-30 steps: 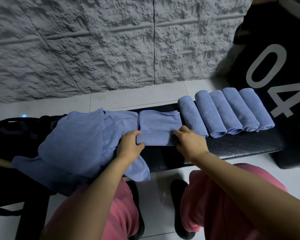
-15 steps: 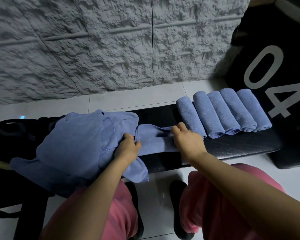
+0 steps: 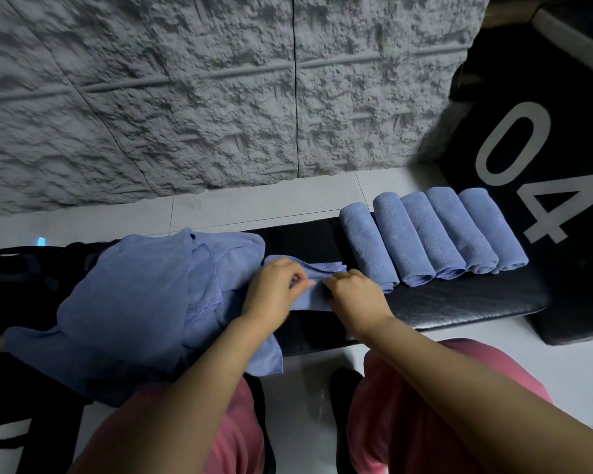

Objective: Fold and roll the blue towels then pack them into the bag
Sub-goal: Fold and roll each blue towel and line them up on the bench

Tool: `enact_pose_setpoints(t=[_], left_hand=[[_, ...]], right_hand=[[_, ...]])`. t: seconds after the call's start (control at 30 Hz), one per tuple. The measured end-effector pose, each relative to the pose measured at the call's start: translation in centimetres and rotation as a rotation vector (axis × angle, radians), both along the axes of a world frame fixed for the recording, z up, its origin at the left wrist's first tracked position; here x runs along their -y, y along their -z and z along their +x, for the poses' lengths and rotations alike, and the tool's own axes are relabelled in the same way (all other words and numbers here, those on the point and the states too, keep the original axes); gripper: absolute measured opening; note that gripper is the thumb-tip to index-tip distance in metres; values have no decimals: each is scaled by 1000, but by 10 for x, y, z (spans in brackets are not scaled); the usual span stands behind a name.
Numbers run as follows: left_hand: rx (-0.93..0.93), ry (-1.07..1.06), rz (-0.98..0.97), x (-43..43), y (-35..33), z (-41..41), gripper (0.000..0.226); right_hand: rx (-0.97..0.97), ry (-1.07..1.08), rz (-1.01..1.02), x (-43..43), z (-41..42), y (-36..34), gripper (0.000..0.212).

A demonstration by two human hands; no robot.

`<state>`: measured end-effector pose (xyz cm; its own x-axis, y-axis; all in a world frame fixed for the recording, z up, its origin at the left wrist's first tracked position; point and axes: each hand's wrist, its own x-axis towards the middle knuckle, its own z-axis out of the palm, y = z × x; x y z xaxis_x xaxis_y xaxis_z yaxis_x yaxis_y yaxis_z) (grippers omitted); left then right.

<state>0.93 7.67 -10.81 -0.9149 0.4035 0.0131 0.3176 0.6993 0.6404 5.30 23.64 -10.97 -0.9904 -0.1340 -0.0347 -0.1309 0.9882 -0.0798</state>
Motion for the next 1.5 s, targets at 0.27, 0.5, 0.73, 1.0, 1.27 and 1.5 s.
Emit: enact_pose_setpoints(t=[0.27, 0.5, 0.73, 1.0, 1.27, 1.5], left_hand=[[-247, 199, -453, 6, -10, 14, 33], [-161, 130, -276, 16, 2, 20, 41], [-124, 79, -236, 15, -5, 24, 41], [-115, 68, -240, 15, 2, 21, 44], [-124, 47, -209, 14, 1, 23, 45], [-98, 45, -223, 15, 1, 22, 47]], right_hand=[[292, 154, -570, 4, 0, -8, 17], [256, 224, -167, -3, -4, -14, 24], [300, 360, -320, -9, -4, 6, 13], [275, 428, -783, 2, -4, 14, 10], [195, 397, -586, -5, -3, 12, 13], [90, 354, -564, -12, -7, 4, 13]])
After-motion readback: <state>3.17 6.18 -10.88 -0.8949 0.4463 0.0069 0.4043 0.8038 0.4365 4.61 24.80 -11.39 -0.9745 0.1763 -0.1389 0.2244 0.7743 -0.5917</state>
